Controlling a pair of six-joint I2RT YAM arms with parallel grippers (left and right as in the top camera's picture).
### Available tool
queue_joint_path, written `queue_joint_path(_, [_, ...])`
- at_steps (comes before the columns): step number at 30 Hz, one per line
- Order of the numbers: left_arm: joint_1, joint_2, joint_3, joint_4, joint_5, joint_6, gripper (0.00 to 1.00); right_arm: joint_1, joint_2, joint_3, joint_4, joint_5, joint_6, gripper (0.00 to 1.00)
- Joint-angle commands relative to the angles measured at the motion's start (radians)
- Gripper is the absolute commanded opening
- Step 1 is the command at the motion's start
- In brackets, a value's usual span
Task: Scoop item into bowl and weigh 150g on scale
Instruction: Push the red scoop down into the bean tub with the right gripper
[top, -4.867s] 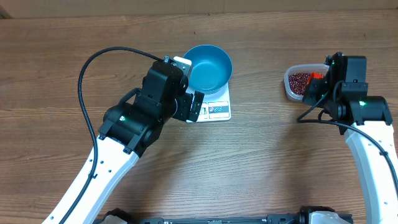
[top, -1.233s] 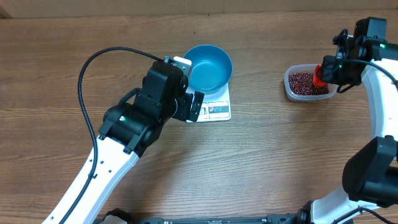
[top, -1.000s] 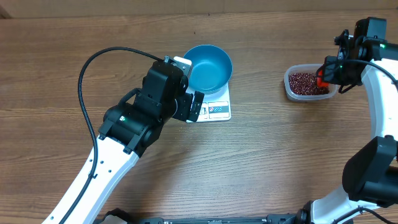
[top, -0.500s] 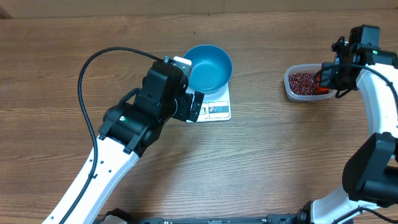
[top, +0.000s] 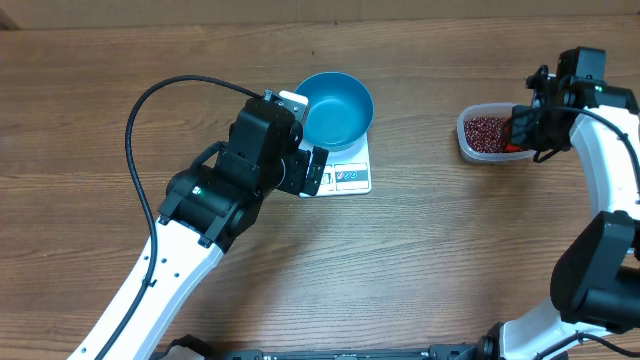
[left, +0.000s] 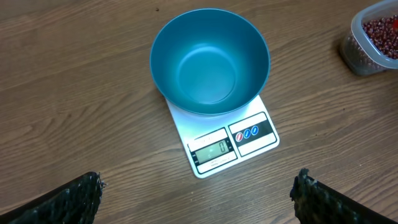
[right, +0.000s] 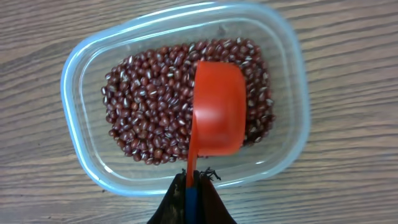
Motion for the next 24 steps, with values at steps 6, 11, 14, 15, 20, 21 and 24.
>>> queue_joint_path(6, [0.002,-0.014,0.021,0.001,0.008,0.018,1.00,-0.002,0.003,-0.062,0.020,-0.102,0.002,0.04])
queue_joint_path(11, [0.002,-0.014,0.021,0.001,0.008,0.018,1.00,-0.002,0.003,-0.062,0.013,-0.142,0.002,0.04])
queue_joint_path(14, [0.002,-0.014,0.021,0.001,0.008,0.018,1.00,-0.002,0.004,-0.062,0.014,-0.158,0.002,0.04])
queue_joint_path(15, [0.002,-0.014,0.021,0.001,0.008,0.018,0.99,-0.002,0.006,-0.062,0.014,-0.161,0.002,0.04])
queue_joint_path(20, [0.002,-0.014,0.021,0.001,0.008,0.018,0.99,-0.001,0.010,-0.062,0.016,-0.161,0.002,0.04])
queue_joint_path(21, [0.002,-0.014,0.021,0.001,0.008,0.018,0.99,-0.002,0.010,-0.062,0.017,-0.161,0.002,0.04])
queue_joint_path(24, [0.002,-0.014,0.021,0.001,0.008,0.018,1.00,-0.002,0.010,-0.062,0.018,-0.161,0.002,0.04])
